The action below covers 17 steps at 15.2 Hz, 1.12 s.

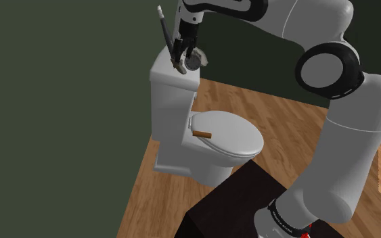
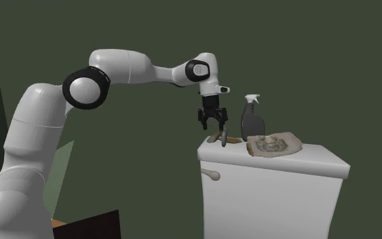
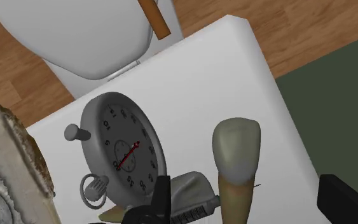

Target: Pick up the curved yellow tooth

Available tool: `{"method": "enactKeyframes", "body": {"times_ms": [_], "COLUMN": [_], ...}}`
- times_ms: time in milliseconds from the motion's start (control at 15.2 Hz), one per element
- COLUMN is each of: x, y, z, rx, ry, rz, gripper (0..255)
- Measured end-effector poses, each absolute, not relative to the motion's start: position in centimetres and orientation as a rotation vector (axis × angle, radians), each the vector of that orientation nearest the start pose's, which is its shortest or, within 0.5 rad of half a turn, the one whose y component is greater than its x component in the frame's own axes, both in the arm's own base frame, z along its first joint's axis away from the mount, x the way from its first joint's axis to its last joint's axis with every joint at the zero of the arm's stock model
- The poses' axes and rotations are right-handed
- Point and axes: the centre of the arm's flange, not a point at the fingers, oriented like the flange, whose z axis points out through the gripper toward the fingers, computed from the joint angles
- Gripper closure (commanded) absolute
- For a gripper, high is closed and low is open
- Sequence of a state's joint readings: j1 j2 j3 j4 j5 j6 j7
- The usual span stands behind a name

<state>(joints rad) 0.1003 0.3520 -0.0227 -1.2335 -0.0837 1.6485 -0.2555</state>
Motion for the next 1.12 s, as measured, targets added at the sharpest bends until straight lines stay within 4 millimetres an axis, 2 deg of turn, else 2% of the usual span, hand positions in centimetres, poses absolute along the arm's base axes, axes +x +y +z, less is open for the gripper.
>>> {"method": "enactKeyframes", "body": {"times_ms": [396,462,594,1122], "x": [66.7,66.7,66.8,66.8], "y": [4.8,4.8,5.0,4.8], "z": [55.0,54.9,55.5,55.3], "rx": [-3.191,-3.191,-3.19,-3.192], "ry": [-0.552,-0.552,-0.557,-0.55], "rz": [-0.096,-0.101,-0.133,-0.113], "gripper": [0,255,255,255]}}
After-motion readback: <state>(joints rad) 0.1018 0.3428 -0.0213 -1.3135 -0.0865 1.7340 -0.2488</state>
